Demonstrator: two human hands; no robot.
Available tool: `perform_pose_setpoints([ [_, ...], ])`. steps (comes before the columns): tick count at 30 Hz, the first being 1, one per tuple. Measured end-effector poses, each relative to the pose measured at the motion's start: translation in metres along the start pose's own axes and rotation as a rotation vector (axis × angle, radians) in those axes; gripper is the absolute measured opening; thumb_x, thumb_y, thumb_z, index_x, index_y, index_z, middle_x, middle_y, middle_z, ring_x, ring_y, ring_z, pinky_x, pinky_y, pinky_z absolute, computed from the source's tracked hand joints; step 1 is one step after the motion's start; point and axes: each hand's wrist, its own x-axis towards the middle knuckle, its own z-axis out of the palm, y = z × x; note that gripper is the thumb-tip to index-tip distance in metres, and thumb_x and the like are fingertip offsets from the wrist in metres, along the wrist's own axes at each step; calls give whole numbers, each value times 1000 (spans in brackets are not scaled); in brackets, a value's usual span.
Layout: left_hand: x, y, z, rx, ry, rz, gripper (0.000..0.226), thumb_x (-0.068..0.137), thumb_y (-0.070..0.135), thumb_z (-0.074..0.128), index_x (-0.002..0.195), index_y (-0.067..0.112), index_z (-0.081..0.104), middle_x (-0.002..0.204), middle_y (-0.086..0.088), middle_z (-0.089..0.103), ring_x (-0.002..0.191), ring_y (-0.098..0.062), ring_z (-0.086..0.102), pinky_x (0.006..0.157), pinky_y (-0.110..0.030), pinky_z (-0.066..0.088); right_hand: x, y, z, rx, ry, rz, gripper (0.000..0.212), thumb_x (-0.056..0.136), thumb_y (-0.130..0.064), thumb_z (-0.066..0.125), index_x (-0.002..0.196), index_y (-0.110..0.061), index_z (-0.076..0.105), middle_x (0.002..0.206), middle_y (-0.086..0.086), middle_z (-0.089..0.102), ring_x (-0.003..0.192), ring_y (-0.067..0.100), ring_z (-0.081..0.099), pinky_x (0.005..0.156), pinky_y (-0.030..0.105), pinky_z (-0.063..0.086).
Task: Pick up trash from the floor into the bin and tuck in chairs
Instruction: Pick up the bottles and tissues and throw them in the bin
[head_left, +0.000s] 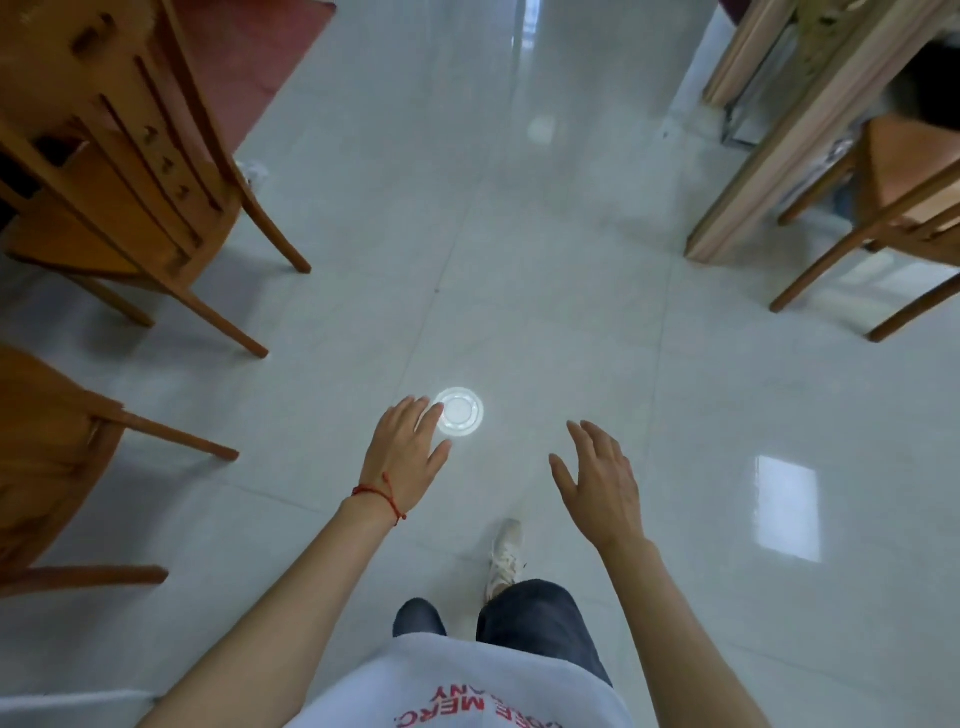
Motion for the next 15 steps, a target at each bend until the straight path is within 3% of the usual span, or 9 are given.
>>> perform_pose_setpoints([
  [4, 74, 26, -6, 12, -1, 36, 43, 77, 12, 68, 114, -6, 56, 116, -29, 59, 112, -45, 54, 95, -55, 41, 59, 16, -32, -2, -15, -33, 49, 92, -35, 47, 135, -11, 39, 141, 11, 42, 130, 25, 37, 105, 37, 32],
  [9, 162, 48, -10, 0, -24, 51, 47, 91, 23, 50, 132, 2, 41, 138, -21, 43, 132, -35, 34, 112, -43, 24, 136, 36, -69, -7, 18, -12, 49, 92, -34, 48, 134, -10, 40, 140, 12, 43, 130, 27, 38, 104, 39, 32],
  [15, 279, 48, -19, 10, -29, 67, 48, 91, 25, 49, 133, 3, 39, 141, -20, 40, 135, -33, 31, 113, -41, 19, 239, 51, -90, -9, 36, 16, 49, 92, -35, 47, 135, -12, 39, 141, 9, 42, 131, 24, 36, 104, 36, 32],
])
